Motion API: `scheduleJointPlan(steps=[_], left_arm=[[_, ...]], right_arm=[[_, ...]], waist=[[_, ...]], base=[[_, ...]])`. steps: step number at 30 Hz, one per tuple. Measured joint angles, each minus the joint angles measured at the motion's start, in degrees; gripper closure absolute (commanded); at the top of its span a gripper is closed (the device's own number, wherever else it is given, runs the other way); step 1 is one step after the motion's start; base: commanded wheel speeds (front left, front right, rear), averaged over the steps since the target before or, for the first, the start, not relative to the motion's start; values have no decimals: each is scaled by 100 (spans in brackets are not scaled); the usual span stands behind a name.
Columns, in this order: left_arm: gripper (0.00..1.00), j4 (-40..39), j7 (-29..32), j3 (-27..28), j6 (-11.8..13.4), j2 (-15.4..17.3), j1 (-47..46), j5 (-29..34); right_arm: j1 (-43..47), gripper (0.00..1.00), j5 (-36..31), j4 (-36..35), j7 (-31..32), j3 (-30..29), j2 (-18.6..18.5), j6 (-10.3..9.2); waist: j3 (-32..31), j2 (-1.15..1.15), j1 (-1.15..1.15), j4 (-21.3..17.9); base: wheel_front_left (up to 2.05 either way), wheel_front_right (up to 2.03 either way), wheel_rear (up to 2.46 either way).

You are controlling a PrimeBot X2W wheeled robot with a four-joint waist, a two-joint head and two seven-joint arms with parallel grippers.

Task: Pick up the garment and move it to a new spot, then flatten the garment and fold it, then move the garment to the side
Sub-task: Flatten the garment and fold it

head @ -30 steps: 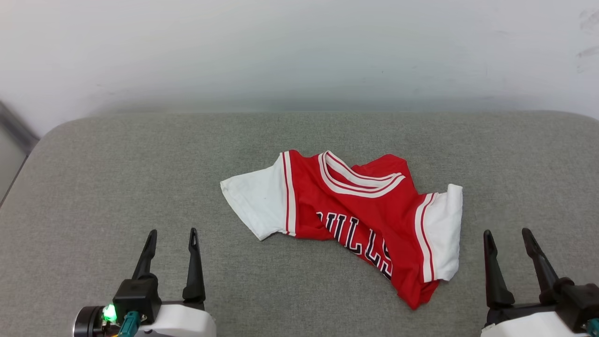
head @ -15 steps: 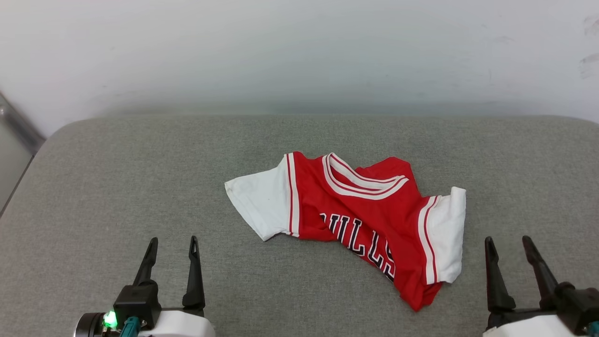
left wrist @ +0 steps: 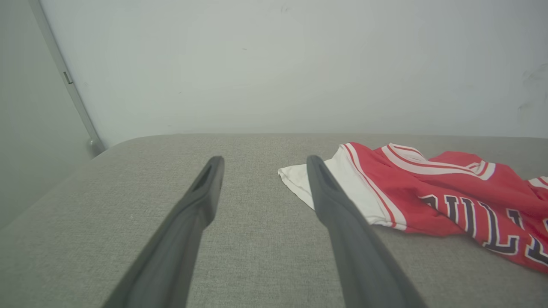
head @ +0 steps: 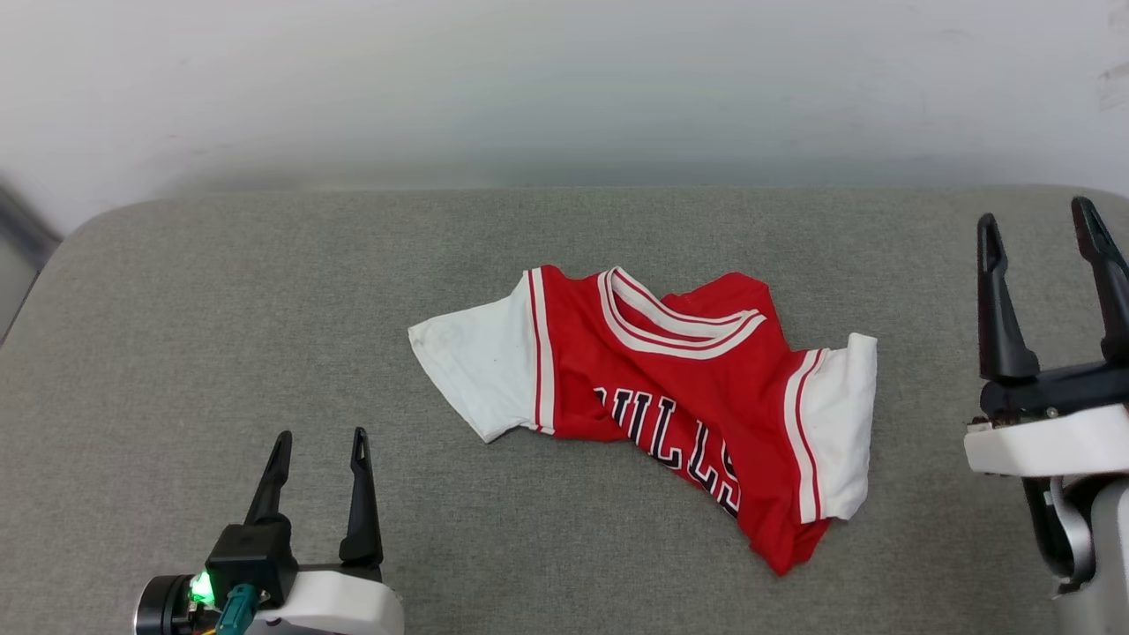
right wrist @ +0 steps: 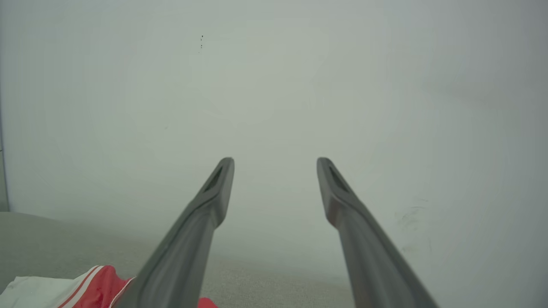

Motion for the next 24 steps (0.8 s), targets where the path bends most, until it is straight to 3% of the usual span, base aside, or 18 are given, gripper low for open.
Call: scheduleJointPlan(steps=[3,5,10,17,20,24], left_arm=[[0,12,0,38,-33,-23,-24,1],[0,9,0,57,-38,-32,-25,2],[0,-9,0,111,-52,-53,-32,1],[0,-15,0,140,-96,-70,-129,3],[0,-19,0,138,-127,-73,-192,8],[0,-44,0,68,-143,-77,-373,5]], right_arm=[[-342,0,1,382,12,301,-501,0],[-573,0,102,587,347,594,-827,0],[-1094,0,938,715,1805,1521,-1623,0],[-1256,0,2547,437,4332,2921,-2743,0],[-1415,0,3014,327,5058,3349,-3158,1],[-1596,0,3613,408,5761,3797,-3365,0]], waist=[[28,0,0,-16],[38,0,0,-25],[114,0,0,-67],[280,0,0,-104],[393,0,0,-91],[647,0,0,-33]], base=[[0,0,0],[0,0,0],[0,0,0],[0,0,0],[0,0,0],[0,0,0]])
